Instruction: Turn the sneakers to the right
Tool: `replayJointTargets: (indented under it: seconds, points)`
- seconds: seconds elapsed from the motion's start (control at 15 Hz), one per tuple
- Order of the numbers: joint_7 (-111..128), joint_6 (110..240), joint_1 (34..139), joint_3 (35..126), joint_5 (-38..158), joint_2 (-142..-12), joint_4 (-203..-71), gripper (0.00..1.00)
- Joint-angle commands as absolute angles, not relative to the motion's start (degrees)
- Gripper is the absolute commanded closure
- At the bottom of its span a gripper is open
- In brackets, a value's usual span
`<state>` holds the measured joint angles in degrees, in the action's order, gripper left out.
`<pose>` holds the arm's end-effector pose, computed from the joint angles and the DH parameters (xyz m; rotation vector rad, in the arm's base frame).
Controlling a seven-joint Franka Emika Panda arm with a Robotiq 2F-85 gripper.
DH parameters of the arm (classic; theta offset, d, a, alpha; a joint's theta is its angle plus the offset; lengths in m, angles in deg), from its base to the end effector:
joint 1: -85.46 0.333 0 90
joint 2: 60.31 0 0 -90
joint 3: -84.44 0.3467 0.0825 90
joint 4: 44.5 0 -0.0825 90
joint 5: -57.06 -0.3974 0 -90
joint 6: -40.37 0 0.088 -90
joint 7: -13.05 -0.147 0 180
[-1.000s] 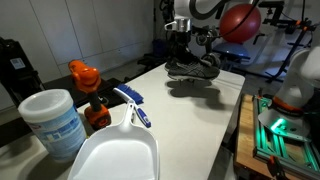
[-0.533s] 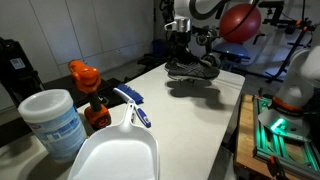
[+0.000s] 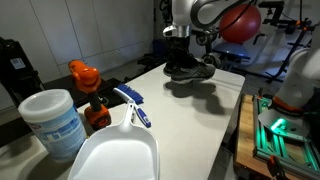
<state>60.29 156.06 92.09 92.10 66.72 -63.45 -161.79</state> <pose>0.5487 0.1229 0.3921 2.5347 1.6489 -0.1796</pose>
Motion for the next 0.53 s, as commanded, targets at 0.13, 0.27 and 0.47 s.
replayJointTargets:
  seconds: [0.13, 0.27, 0.47]
  points:
    - [69.42, 162.15, 93.32, 93.4, 72.74, -61.43, -165.42, 0.94]
    - [73.21, 166.26, 93.39, 93.54, 73.26, -61.19, -166.8, 0.94]
    - [79.98, 173.94, 93.22, 93.52, 72.16, -61.0, -169.05, 0.94]
